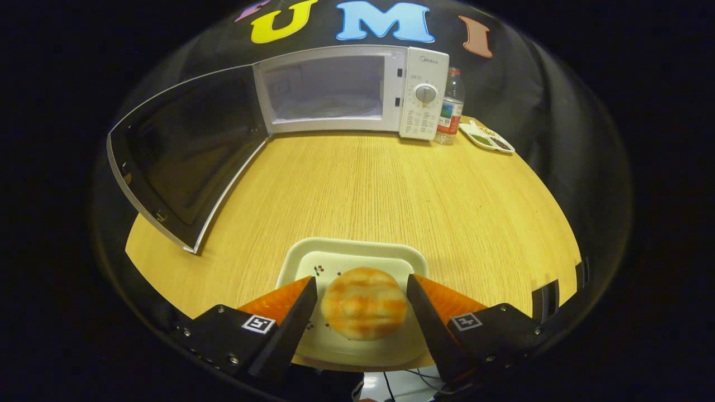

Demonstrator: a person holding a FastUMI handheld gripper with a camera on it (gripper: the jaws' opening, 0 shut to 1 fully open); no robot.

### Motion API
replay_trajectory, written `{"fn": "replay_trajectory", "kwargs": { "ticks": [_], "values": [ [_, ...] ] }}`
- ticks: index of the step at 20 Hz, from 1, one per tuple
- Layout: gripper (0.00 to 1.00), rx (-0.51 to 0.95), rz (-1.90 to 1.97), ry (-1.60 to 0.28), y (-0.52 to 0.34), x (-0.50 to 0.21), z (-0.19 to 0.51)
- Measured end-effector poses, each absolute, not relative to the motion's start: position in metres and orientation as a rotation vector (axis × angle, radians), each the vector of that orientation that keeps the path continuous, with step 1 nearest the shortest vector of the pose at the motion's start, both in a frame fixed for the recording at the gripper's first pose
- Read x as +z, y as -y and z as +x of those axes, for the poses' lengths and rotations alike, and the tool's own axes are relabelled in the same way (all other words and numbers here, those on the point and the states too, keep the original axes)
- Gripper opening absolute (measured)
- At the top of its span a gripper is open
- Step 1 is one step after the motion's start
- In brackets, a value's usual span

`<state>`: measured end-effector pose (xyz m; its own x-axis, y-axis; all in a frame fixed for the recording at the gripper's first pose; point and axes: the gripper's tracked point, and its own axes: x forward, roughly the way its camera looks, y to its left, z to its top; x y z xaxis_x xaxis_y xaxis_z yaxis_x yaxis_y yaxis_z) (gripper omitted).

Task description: Open the microwave, put the food inside, and close the microwave door.

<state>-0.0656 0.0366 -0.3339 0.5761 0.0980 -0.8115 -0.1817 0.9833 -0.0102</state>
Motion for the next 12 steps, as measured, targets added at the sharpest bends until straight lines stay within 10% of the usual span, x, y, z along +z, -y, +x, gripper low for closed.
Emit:
{"fn": "replay_trajectory", "kwargs": {
  "ticks": [12],
  "values": [
    [0.77,0.113,-0.044,-0.982,-0.049,-0.333,-0.077]
  ]
}}
